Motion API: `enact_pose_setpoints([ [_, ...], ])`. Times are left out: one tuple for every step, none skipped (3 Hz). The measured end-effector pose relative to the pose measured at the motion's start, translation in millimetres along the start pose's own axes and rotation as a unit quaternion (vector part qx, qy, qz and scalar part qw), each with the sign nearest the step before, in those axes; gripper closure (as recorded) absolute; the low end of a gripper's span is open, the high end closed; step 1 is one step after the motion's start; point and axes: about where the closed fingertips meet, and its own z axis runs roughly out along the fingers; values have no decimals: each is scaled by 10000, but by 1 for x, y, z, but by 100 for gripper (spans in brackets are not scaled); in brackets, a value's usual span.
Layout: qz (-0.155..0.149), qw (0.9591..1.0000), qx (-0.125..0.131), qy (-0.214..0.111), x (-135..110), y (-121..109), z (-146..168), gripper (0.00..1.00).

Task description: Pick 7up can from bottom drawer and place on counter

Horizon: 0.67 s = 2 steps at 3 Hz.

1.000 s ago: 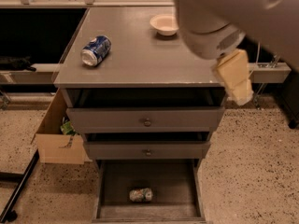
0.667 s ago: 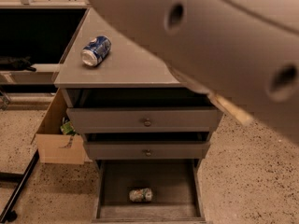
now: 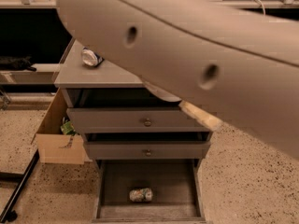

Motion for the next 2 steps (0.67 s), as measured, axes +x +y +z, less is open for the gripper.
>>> enact_pose_setpoints([
  [-592,9921,-403,-1027,-81,-49,70,0],
  [-1123,9666,-962,-2092,-172,-65,134,0],
])
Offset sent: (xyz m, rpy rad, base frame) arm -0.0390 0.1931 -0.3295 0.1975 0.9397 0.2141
